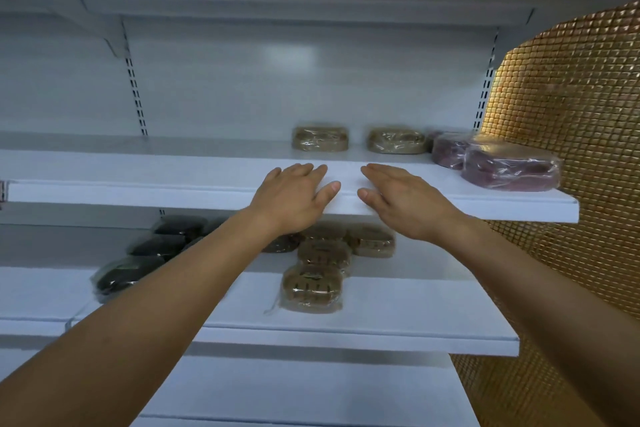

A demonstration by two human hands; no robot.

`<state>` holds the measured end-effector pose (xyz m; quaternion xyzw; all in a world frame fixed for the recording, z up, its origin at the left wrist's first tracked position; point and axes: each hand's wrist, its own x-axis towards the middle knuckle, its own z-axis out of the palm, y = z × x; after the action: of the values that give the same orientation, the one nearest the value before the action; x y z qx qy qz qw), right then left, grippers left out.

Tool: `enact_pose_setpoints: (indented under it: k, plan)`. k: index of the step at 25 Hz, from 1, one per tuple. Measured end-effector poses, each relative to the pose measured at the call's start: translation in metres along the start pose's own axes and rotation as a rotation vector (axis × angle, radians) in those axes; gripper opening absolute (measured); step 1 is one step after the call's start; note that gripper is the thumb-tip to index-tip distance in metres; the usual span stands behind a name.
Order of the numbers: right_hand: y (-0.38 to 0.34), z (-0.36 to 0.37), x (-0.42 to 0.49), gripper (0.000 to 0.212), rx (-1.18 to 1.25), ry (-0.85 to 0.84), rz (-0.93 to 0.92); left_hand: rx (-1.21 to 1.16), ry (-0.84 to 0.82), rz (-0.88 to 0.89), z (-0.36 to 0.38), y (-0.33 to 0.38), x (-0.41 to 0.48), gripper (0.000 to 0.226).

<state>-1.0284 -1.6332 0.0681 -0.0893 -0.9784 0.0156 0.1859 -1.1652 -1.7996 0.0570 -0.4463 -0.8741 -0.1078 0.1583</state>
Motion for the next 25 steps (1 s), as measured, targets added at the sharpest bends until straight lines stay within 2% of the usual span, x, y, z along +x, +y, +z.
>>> enact_pose_setpoints:
  k: [7, 13, 19, 25]
  plan:
    - [0.02, 0.002, 0.075, 0.062, -0.002, -0.081, -0.032, 0.001, -0.021, -0.051, -0.005, -0.027, 0.06, 0.064]
    - [0.037, 0.016, 0.146, 0.065, -0.06, -0.127, -0.04, 0.02, -0.049, -0.178, 0.011, -0.062, 0.109, 0.059]
    - [0.054, 0.024, 0.203, 0.067, -0.076, -0.163, 0.011, 0.027, -0.102, -0.281, 0.014, -0.07, 0.168, 0.076]
    - [0.068, 0.039, 0.232, 0.073, -0.025, -0.195, 0.039, -0.052, -0.086, -0.329, 0.032, -0.072, 0.216, 0.077]
